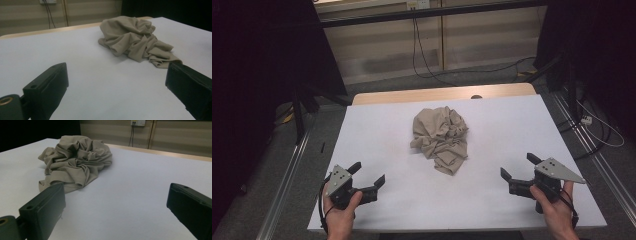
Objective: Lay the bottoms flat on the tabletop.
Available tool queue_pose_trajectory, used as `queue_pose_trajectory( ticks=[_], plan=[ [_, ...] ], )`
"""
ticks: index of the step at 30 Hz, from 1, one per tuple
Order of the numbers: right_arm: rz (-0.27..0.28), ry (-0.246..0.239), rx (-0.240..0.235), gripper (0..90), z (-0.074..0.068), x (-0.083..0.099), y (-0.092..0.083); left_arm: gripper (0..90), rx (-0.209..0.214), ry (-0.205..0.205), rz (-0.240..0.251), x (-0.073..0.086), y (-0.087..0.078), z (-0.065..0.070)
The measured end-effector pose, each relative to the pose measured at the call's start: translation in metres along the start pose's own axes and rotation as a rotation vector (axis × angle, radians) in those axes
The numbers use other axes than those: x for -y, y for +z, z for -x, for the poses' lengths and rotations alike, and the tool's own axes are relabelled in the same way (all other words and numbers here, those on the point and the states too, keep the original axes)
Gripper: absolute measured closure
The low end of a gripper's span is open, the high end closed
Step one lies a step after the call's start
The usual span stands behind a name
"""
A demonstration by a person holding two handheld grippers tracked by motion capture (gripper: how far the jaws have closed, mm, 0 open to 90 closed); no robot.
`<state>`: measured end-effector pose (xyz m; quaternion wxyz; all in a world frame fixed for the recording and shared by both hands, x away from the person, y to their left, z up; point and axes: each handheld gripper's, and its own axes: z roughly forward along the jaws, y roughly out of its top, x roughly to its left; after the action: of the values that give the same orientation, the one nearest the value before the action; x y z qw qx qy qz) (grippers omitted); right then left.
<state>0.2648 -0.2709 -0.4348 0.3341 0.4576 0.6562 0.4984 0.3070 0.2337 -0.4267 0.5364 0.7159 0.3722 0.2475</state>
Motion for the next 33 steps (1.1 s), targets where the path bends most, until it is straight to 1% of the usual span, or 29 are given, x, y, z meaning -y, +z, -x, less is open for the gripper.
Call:
queue_pose_trajectory(
  ticks=[3, 5, 7, 10, 11, 12, 13, 14, 15, 16, 17, 18, 19, 20, 21, 22, 23, 24, 25, 26, 27, 28, 29, 31, 32, 33],
  plan=[
    [-0.006, 0.002, -0.009, 1.5, 0.0, 0.0, 0.001, 4.7, 0.002, 0.008, -0.008, -0.001, 0.001, 0.001],
    [-0.014, -0.006, -0.02, 1.5, 0.0, 0.001, 0.004, 4.7, -0.005, 0.01, -0.009, -0.002, 0.001, 0.003],
    [-0.017, -0.005, -0.026, 1.5, 0.0, 0.001, 0.006, 4.7, -0.009, 0.028, -0.026, -0.002, 0.002, 0.003],
    [-0.029, -0.008, -0.038, 1.5, -0.002, 0.001, 0.01, 5.0, -0.003, 0.014, -0.041, -0.001, 0.005, 0.004],
    [-0.032, -0.013, -0.041, 1.5, -0.003, 0.001, 0.012, 5.2, 0.001, 0.018, -0.04, -0.001, 0.005, 0.004],
    [-0.04, -0.011, -0.058, 1.5, -0.006, 0.0, 0.014, 5.7, 0.001, 0.02, -0.048, -0.001, 0.005, 0.005],
    [-0.048, -0.015, -0.066, 1.5, -0.008, 0.0, 0.016, 5.6, 0.007, 0.027, -0.046, -0.001, 0.006, 0.005],
    [-0.048, -0.015, -0.066, 1.5, -0.008, 0.0, 0.016, 5.6, 0.011, 0.025, -0.052, -0.001, 0.007, 0.006],
    [-0.05, 0.002, -0.082, 1.5, -0.013, -0.002, 0.021, 5.6, 0.02, 0.021, -0.051, 0.0, 0.009, 0.006],
    [-0.053, 0.005, -0.088, 1.6, -0.016, -0.004, 0.024, 5.6, 0.021, 0.019, -0.058, 0.0, 0.01, 0.006],
    [-0.049, -0.001, -0.095, 1.6, -0.019, -0.006, 0.027, 5.5, 0.023, 0.018, -0.06, 0.0, 0.012, 0.006],
    [-0.039, -0.021, -0.105, 1.5, -0.022, -0.008, 0.029, 5.3, 0.032, 0.014, -0.058, 0.0, 0.013, 0.006],
    [-0.039, -0.021, -0.105, 1.5, -0.022, -0.008, 0.029, 5.3, 0.037, 0.021, -0.058, 0.001, 0.015, 0.006],
    [-0.033, -0.042, -0.129, 1.2, -0.027, -0.012, 0.034, 5.1, 0.03, 0.019, -0.057, 0.001, 0.016, 0.007],
    [-0.024, -0.048, -0.143, 1.2, -0.028, -0.014, 0.037, 5.1, 0.029, 0.019, -0.059, 0.001, 0.017, 0.008],
    [-0.024, -0.048, -0.143, 1.2, -0.028, -0.014, 0.037, 5.1, 0.03, 0.024, -0.067, 0.001, 0.018, 0.008],
    [-0.025, -0.049, -0.167, 1.1, -0.032, -0.017, 0.045, 5.2, 0.029, 0.029, -0.067, 0.0, 0.02, 0.01],
    [-0.025, -0.049, -0.167, 1.1, -0.032, -0.017, 0.045, 5.2, 0.028, 0.034, -0.064, -0.001, 0.021, 0.01],
    [-0.038, -0.061, -0.181, 1.5, -0.035, -0.018, 0.053, 5.2, 0.032, 0.042, -0.066, -0.004, 0.025, 0.012],
    [-0.038, -0.061, -0.181, 1.5, -0.035, -0.018, 0.053, 5.3, 0.032, 0.042, -0.066, -0.004, 0.025, 0.012],
    [-0.042, -0.058, -0.187, 1.5, -0.037, -0.018, 0.056, 5.3, 0.046, 0.041, -0.071, -0.005, 0.028, 0.012],
    [-0.053, -0.06, -0.204, 1.5, -0.038, -0.019, 0.061, 5.5, 0.051, 0.041, -0.077, -0.007, 0.03, 0.013],
    [-0.082, -0.06, -0.236, 3.7, -0.041, -0.02, 0.069, 6.0, 0.038, 0.052, -0.081, -0.009, 0.035, 0.015],
    [-0.089, -0.066, -0.236, 4.9, -0.042, -0.021, 0.071, 6.3, 0.032, 0.048, -0.079, -0.011, 0.038, 0.015],
    [-0.086, -0.077, -0.229, 4.4, -0.044, -0.023, 0.077, 6.3, 0.048, 0.038, -0.083, -0.012, 0.041, 0.015],
    [-0.087, -0.081, -0.223, 5.6, -0.044, -0.024, 0.08, 6.3, 0.057, 0.026, -0.076, -0.014, 0.044, 0.015]
  ],
)
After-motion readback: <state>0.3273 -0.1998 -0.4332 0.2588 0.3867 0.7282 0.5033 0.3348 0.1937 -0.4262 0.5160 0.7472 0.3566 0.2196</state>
